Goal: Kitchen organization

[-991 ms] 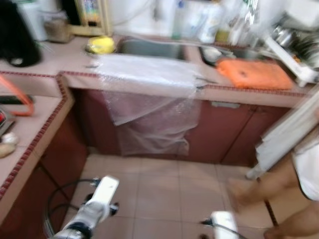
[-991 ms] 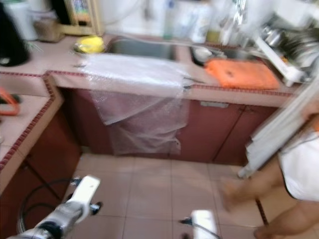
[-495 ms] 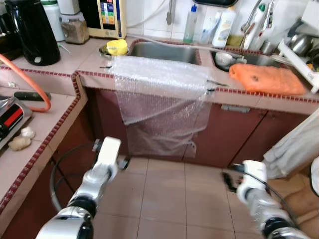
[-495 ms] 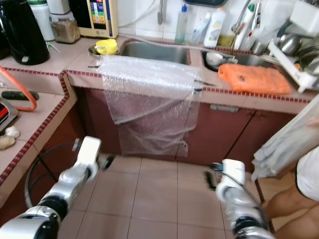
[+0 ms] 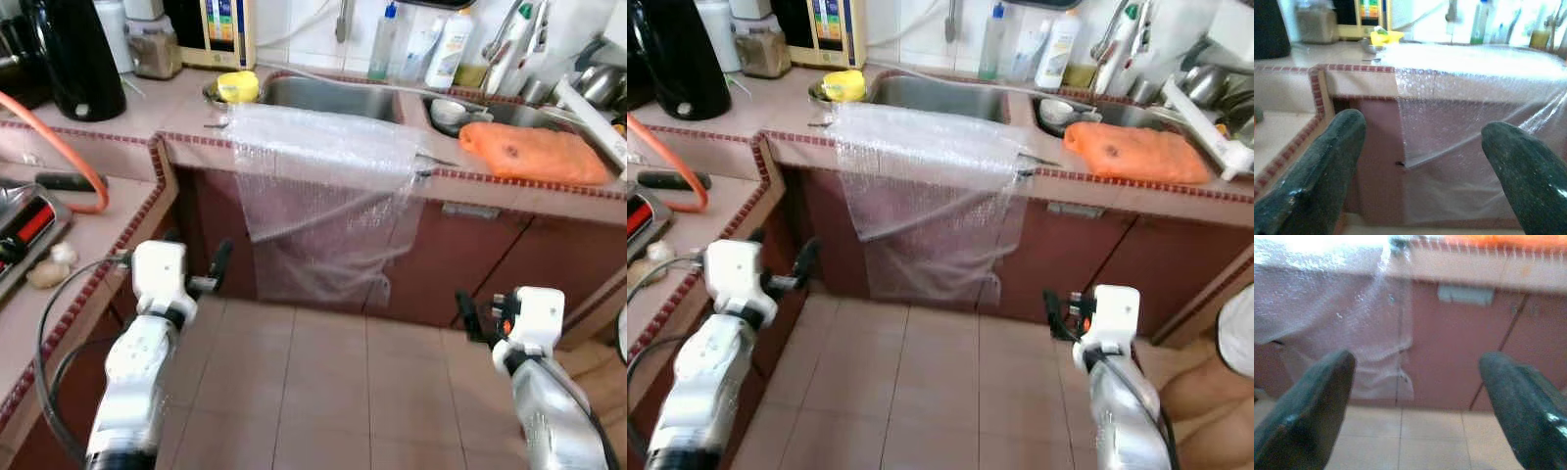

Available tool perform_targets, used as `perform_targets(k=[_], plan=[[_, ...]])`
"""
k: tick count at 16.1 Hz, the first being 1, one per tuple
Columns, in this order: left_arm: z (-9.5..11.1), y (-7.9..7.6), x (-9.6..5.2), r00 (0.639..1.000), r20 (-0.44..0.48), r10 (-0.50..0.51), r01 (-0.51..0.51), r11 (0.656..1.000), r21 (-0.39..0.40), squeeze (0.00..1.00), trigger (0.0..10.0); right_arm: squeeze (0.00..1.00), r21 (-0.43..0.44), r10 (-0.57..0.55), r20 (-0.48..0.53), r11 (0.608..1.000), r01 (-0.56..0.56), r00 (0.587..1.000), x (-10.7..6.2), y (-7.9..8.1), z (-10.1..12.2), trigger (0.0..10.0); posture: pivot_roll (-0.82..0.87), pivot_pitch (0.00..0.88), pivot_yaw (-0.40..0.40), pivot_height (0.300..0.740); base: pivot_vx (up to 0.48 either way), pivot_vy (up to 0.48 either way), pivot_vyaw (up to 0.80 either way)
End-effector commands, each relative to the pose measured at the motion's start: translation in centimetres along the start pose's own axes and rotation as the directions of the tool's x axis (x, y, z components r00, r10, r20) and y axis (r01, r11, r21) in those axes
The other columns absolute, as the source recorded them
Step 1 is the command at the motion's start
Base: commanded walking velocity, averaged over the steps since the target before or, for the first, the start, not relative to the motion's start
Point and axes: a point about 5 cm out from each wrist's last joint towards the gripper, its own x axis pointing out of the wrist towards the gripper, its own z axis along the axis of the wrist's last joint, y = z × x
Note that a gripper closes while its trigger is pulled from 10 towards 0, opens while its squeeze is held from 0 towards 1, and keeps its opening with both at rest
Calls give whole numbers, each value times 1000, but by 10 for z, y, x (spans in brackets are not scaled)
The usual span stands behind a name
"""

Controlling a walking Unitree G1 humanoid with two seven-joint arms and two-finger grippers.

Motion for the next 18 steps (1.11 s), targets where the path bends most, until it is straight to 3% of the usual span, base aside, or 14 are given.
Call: perform_targets(k=[1,2,6,11,13,18], plan=[[11,-1,-9,1000,-11,21,-21,998,-64,0,10000,0,-28,1,57,1000,1,998,-7,6,22,10000,41,31,-85,740,0,0,0],[17,-2,-17,1000,-5,19,-19,998,-54,0,10000,0,4,26,59,1000,-26,998,-13,11,29,10000,39,40,-87,740,0,0,0],[30,-1,-29,999,35,18,-21,995,99,0,10000,0,-75,126,180,991,-114,976,-32,33,68,10000,35,60,-94,740,0,0,0],[30,-11,-31,999,-21,-47,48,995,83,0,10000,0,-79,108,134,992,-98,985,-37,33,65,10000,29,54,-105,740,0,0,0],[24,-20,-25,988,-66,-137,143,984,103,0,10000,0,-48,48,136,998,-42,990,-35,27,66,10000,24,52,-85,740,0,0,0],[26,-19,-18,984,-79,-160,168,978,119,0,10000,0,-32,1,141,999,4,990,-37,27,62,10000,10,60,-39,740,0,0,0]])
